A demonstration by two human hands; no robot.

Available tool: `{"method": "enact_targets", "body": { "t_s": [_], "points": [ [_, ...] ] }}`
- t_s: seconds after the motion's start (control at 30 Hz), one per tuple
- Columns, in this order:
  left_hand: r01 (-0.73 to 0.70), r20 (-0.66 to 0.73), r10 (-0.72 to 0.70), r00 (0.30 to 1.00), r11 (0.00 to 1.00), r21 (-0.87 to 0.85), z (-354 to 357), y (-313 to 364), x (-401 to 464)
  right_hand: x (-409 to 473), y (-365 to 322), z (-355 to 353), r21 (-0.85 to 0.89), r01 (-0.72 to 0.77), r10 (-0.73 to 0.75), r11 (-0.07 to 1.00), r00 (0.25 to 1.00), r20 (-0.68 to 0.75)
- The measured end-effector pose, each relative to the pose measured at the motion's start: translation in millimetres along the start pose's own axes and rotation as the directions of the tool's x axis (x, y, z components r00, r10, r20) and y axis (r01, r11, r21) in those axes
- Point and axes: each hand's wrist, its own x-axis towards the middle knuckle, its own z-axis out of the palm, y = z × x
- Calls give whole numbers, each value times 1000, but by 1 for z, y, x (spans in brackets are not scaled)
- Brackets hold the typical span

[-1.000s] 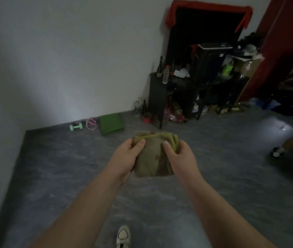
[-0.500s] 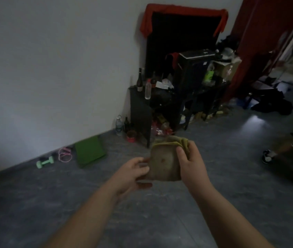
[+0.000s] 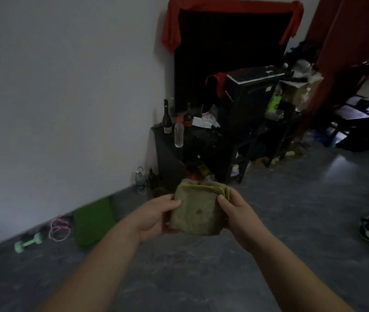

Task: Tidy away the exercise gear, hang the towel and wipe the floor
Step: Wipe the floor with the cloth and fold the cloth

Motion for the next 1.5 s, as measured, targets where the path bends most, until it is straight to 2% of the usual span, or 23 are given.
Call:
{"method": "enact_targets", "body": {
  "t_s": [0.1, 0.2, 0.37, 0.53, 0.67, 0.77, 0.93, 1.03, 1.2, 1.37, 1.5],
  "points": [
    [-49, -125, 45, 991, 998, -29, -9, 30, 61, 75, -14, -6, -14, -56, 57, 998, 998, 16],
    [-28, -207, 15, 978, 998, -60, -22, 52, 111, 146, -18, -9, -70, -122, 124, 990, 992, 28],
    [0, -265, -6, 964, 1000, -24, -62, 83, 206, 268, -7, -11, -186, -211, 215, 960, 977, 0],
    [97, -276, -88, 957, 995, 19, -116, 105, 318, 390, 15, -3, -393, -199, 179, 898, 980, -89],
    [163, -308, -118, 944, 979, 123, -161, 125, 416, 493, 37, 9, -415, -267, 219, 869, 962, -161],
    [197, -328, -135, 935, 966, 165, -187, 123, 477, 561, 48, 10, -424, -282, 227, 860, 958, -177],
    [251, -362, -206, 909, 965, 80, -222, 83, 569, 645, 75, -6, -462, -298, 269, 835, 954, -130],
    [255, -402, -210, 891, 965, 61, -222, 78, 605, 688, 97, -22, -530, -275, 274, 802, 958, -81],
    [293, -607, -134, 783, 941, 170, -191, 89, 643, 738, 133, -44, -676, -213, 291, 705, 957, 2],
    [394, -745, -113, 658, 894, 212, -174, 74, 661, 765, 145, -60, -817, -1, 226, 577, 961, 158],
    [419, -743, -104, 662, 873, 251, -168, 71, 663, 769, 153, -81, -900, 136, 251, 415, 933, 257]
  ]
}}
